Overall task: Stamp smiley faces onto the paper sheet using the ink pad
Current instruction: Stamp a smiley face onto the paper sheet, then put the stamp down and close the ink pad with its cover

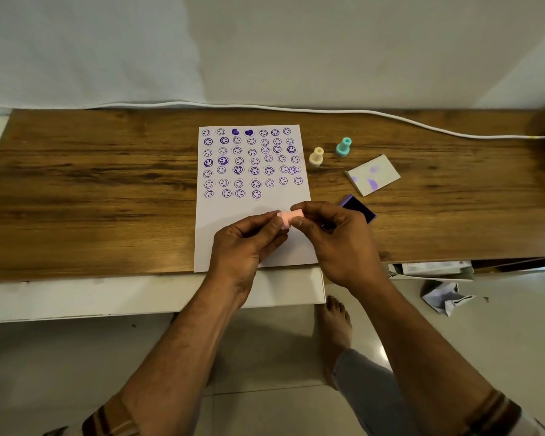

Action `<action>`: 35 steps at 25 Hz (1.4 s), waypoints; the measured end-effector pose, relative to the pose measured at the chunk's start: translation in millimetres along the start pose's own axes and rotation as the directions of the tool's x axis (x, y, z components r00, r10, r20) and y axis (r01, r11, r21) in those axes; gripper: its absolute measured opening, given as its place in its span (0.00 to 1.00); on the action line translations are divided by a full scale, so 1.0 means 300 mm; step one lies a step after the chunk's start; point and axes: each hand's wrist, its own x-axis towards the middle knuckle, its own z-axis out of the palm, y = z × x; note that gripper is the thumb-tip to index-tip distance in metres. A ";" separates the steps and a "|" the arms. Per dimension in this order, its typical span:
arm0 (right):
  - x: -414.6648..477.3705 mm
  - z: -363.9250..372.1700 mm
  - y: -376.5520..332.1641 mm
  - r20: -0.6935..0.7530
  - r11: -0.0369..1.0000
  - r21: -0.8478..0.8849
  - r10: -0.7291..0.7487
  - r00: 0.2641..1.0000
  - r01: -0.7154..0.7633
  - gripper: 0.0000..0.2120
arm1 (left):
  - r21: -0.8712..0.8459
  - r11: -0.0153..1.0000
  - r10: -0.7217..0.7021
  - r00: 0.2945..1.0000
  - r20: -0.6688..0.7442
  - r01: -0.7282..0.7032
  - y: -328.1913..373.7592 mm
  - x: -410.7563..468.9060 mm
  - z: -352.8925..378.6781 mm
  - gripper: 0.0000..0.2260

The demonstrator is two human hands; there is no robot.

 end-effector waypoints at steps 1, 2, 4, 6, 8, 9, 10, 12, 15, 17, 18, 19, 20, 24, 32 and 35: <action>0.001 0.002 0.003 -0.001 1.000 0.001 0.004 1.000 -0.004 0.10 | 0.028 0.999 0.026 1.000 -0.008 -0.026 0.001 0.000 -0.001 0.16; 0.002 0.007 0.005 -0.001 1.000 0.000 0.006 1.000 -0.006 0.10 | 0.067 0.996 0.054 0.998 -0.018 -0.053 0.001 -0.001 0.000 0.16; 0.005 0.015 0.002 -0.008 1.000 -0.010 -0.007 1.000 0.007 0.10 | 0.137 0.986 0.103 0.994 -0.037 -0.097 0.000 0.000 0.007 0.13; 0.021 0.010 -0.007 -0.079 0.997 -0.037 -0.073 0.994 0.070 0.10 | 0.195 0.972 0.149 0.987 -0.063 -0.134 -0.003 0.004 0.016 0.11; 0.060 -0.019 -0.009 -0.213 0.976 -0.165 -0.175 0.961 0.141 0.11 | 0.286 0.945 0.197 0.975 -0.101 -0.161 0.000 0.011 0.013 0.12; 0.086 -0.040 -0.007 -0.262 0.950 -0.279 -0.218 0.940 0.143 0.11 | 0.328 0.930 0.215 0.970 -0.113 -0.168 0.003 0.012 0.006 0.13; 0.115 -0.060 -0.002 -0.285 0.914 -0.387 -0.243 0.927 0.121 0.12 | 0.362 0.916 0.230 0.966 -0.120 -0.174 0.005 0.012 -0.001 0.13; 0.168 -0.085 0.019 -0.301 0.868 -0.494 -0.232 0.925 0.056 0.14 | 0.402 0.897 0.253 0.959 -0.130 -0.182 0.004 0.010 -0.016 0.14; 0.216 -0.091 0.059 -0.326 0.831 -0.556 -0.205 0.923 -0.012 0.13 | 0.426 0.881 0.289 0.948 -0.134 -0.208 0.002 0.016 -0.024 0.16; 0.228 -0.087 0.086 -0.266 0.768 -0.640 -0.225 0.937 0.002 0.12 | 0.419 0.882 0.298 0.944 -0.140 -0.217 0.005 0.024 -0.028 0.15; 0.233 -0.090 0.096 -0.241 0.748 -0.664 -0.233 0.942 0.015 0.12 | 0.414 0.884 0.298 0.944 -0.144 -0.216 0.007 0.027 -0.028 0.14; 0.239 -0.097 0.103 -0.227 0.750 -0.661 -0.236 0.945 0.028 0.13 | 0.413 0.886 0.296 0.943 -0.149 -0.213 0.008 0.028 -0.029 0.14; 0.246 -0.106 0.104 -0.238 0.782 -0.623 -0.226 0.945 0.030 0.13 | 0.416 0.885 0.296 0.942 -0.156 -0.210 0.009 0.027 -0.030 0.13; 0.277 -0.188 0.093 -0.389 0.901 -0.430 -0.123 0.913 -0.062 0.23 | 0.413 0.881 0.324 0.930 -0.171 -0.231 0.013 0.021 -0.036 0.12; 0.316 -0.267 0.133 -0.341 0.788 -0.531 0.138 0.930 -0.311 0.45 | 0.399 0.874 0.377 0.905 -0.199 -0.276 0.009 0.032 -0.042 0.13; 0.325 -0.253 0.145 -0.353 0.750 -0.581 0.119 0.928 -0.317 0.49 | 0.383 0.881 0.373 0.906 -0.200 -0.279 0.004 0.032 -0.041 0.15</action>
